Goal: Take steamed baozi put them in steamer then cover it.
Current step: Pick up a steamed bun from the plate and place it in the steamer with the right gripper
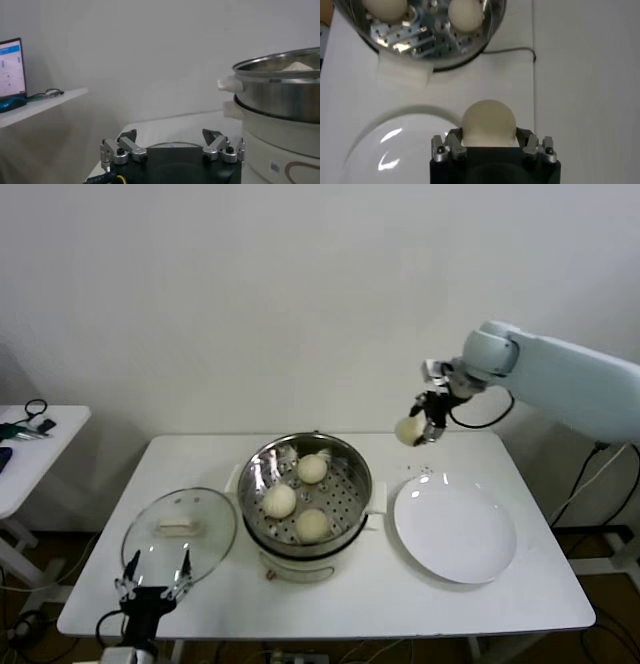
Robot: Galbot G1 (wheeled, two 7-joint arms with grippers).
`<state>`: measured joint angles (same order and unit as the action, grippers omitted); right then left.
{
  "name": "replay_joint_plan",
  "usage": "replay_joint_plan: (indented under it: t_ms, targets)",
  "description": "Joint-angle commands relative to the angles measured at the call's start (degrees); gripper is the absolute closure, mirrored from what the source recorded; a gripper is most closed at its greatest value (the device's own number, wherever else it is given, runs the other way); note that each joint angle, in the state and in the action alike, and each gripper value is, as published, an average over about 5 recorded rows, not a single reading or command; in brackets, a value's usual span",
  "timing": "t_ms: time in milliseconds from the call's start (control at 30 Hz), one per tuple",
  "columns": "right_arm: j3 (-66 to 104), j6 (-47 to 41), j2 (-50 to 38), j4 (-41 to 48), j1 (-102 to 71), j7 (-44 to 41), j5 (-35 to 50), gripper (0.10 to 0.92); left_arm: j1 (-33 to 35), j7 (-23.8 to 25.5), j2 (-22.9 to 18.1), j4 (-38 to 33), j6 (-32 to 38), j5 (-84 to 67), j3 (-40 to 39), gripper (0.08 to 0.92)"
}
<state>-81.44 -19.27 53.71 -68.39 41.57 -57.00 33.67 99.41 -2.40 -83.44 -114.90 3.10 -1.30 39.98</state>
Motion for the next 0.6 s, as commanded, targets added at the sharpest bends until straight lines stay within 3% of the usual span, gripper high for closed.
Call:
replay_joint_plan:
  t_ms: [33, 600]
  targets:
    - [-8.8, -5.0, 8.8, -6.2, 9.1, 5.8, 17.2, 0.324, 0.3, -0.2, 0.4, 0.0, 0.3, -0.7, -0.5, 0.177]
    - [-17.3, -5.7, 17.2, -7.7, 4.5, 8.0, 18.4, 0.321, -1.0, -0.4, 1.8, 1.3, 0.7, -1.4, -0.1, 0.177]
